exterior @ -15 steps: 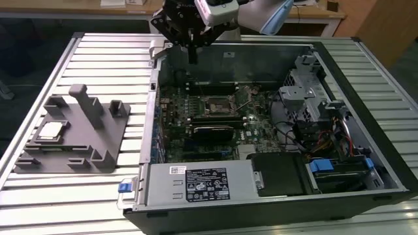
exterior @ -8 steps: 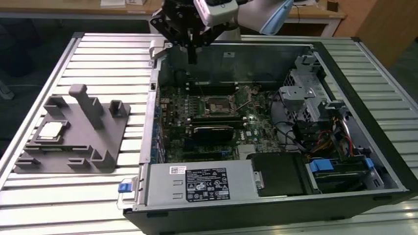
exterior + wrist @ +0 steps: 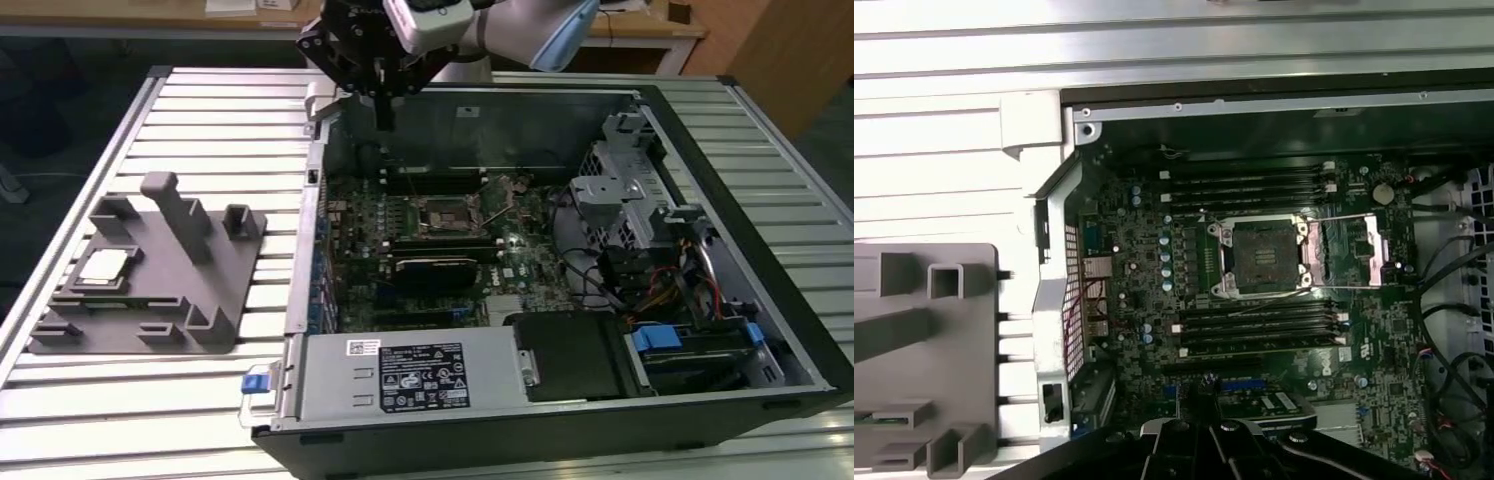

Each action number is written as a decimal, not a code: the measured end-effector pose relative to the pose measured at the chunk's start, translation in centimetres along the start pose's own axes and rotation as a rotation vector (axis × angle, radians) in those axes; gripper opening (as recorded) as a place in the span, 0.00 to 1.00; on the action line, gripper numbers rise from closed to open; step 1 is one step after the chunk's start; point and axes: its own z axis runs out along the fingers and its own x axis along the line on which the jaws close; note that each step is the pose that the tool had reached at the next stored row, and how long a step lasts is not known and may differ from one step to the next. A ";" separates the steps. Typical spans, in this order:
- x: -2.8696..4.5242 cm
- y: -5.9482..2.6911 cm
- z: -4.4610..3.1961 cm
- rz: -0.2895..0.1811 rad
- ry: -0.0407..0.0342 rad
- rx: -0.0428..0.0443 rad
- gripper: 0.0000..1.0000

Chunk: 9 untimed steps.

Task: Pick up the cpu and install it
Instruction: 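Reach for the cpu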

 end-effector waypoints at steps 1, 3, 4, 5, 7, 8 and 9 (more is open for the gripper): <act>0.11 -0.01 0.00 0.000 0.0000 -0.0001 0.11; 0.32 -0.02 -0.01 0.000 0.0000 0.0000 0.11; 0.42 -0.03 -0.01 0.000 0.0000 0.0000 0.11; 0.52 -0.04 -0.02 0.000 0.0000 0.0000 0.11; 0.76 -0.06 -0.02 0.000 0.0000 0.0000 0.11; 0.90 -0.07 -0.02 0.000 0.0000 0.0000 0.11; 1.03 -0.08 -0.03 0.000 0.0000 0.0000 0.11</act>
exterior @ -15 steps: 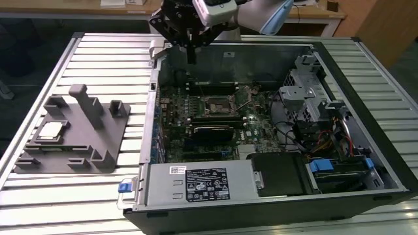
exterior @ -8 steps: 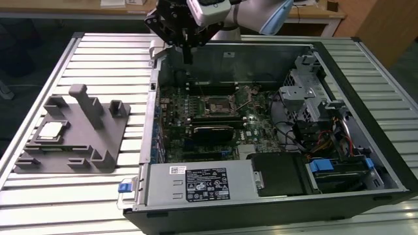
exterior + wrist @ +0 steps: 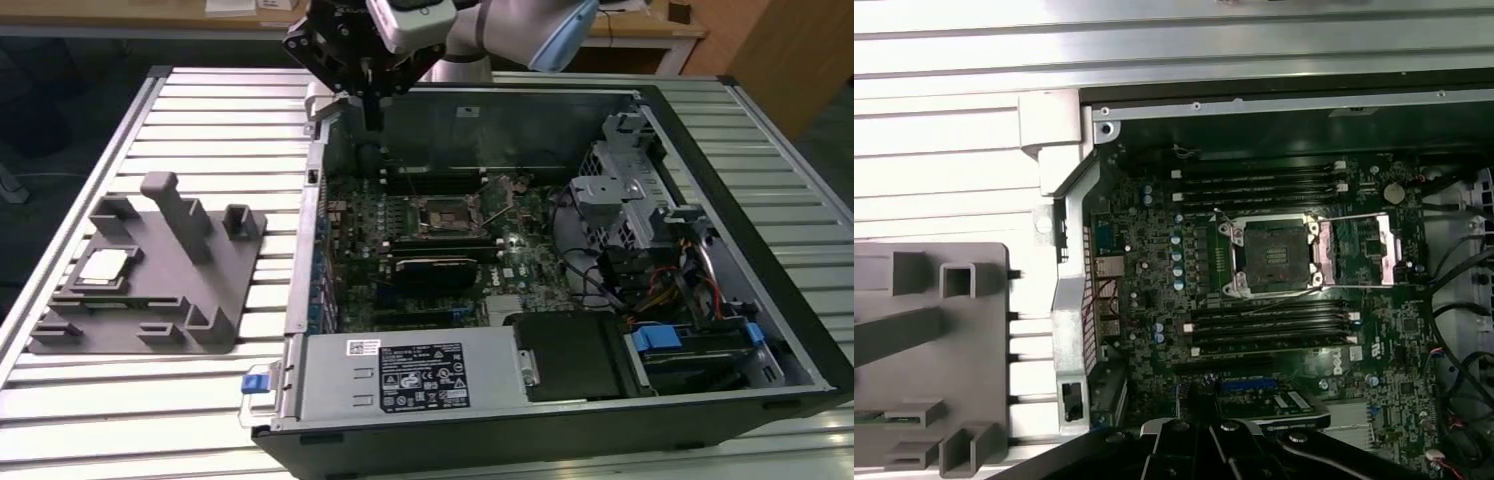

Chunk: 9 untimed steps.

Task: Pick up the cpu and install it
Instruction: 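Reach for the cpu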

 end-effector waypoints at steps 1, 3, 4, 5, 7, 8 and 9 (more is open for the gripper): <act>0.12 -0.01 0.00 0.000 0.0000 0.0000 0.11; 0.35 -0.03 -0.01 0.000 0.0000 0.0000 0.11; 0.47 -0.04 -0.01 0.000 0.0000 -0.0001 0.11; 0.59 -0.04 -0.01 0.000 -0.0001 -0.0001 0.11; 0.79 -0.06 -0.02 0.000 -0.0001 -0.0001 0.11; 0.91 -0.07 -0.03 0.000 -0.0001 0.0000 0.11; 1.01 -0.07 -0.02 0.000 -0.0002 -0.0001 0.11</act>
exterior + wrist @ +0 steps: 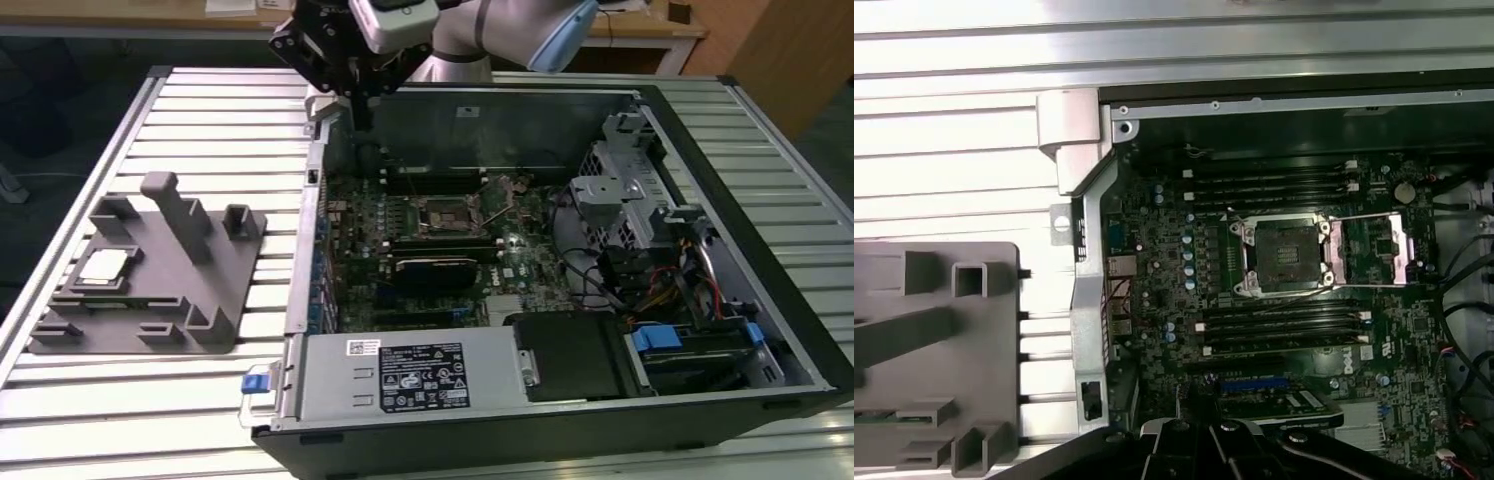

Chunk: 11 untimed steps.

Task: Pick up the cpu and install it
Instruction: 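Reach for the cpu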

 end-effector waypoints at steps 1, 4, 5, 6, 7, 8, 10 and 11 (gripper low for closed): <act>0.10 -0.01 0.00 0.000 -0.0001 0.0000 0.11; 0.45 -0.04 -0.02 0.000 -0.0001 0.0000 0.11; 0.59 -0.05 -0.02 0.000 -0.0002 0.0000 0.11; 0.72 -0.06 -0.02 0.000 -0.0002 0.0000 0.11; 0.85 -0.07 -0.02 0.000 -0.0004 -0.0001 0.11; 0.97 -0.07 -0.03 0.000 -0.0004 0.0000 0.11; 1.22 -0.09 -0.04 0.000 -0.0005 0.0000 0.11; 1.35 -0.10 -0.04 0.000 -0.0006 -0.0001 0.11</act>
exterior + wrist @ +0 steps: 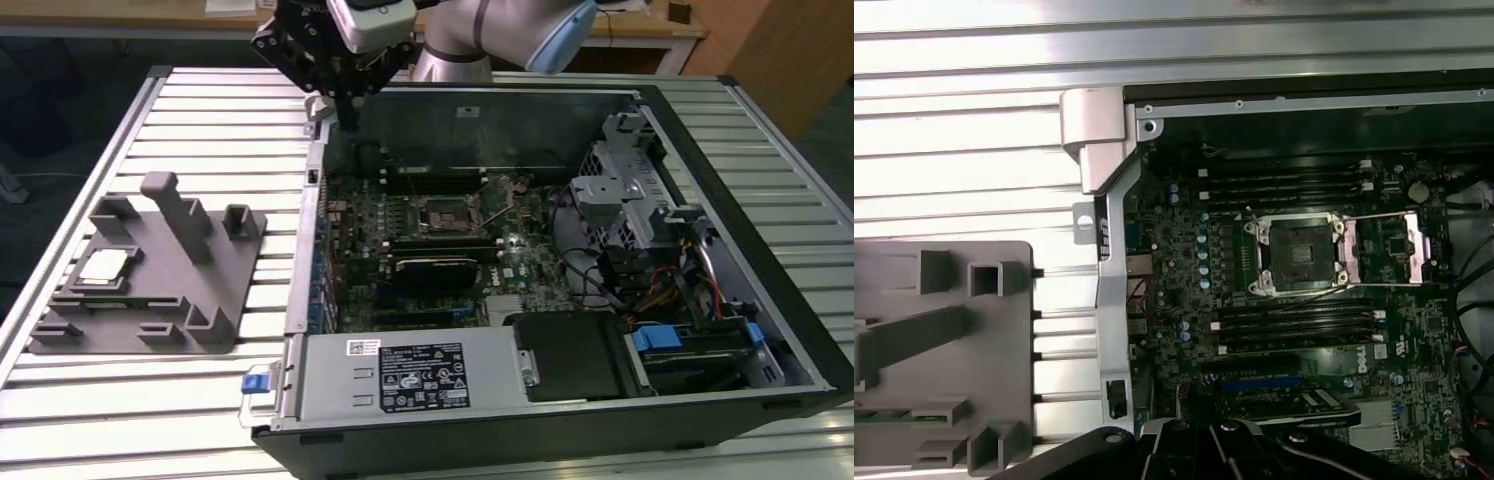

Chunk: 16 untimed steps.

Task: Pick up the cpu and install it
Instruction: 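Reach for the cpu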

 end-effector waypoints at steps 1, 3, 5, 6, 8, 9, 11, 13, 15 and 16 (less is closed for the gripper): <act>0.14 -0.01 -0.01 0.000 0.0000 0.0000 0.11; 0.43 -0.03 -0.01 0.000 -0.0002 -0.0001 0.11; 0.67 -0.05 -0.02 0.000 -0.0002 -0.0002 0.11; 0.81 -0.06 -0.03 0.000 -0.0003 -0.0003 0.11; 1.09 -0.08 -0.04 0.000 -0.0005 -0.0004 0.11; 1.24 -0.09 -0.04 0.000 -0.0006 -0.0005 0.11; 1.58 -0.12 -0.05 0.000 -0.0009 -0.0007 0.11; 1.87 -0.14 -0.05 0.000 -0.0012 -0.0010 0.11; 2.24 -0.17 -0.07 0.000 -0.0016 -0.0013 0.11; 2.43 -0.18 -0.07 0.000 -0.0019 -0.0016 0.11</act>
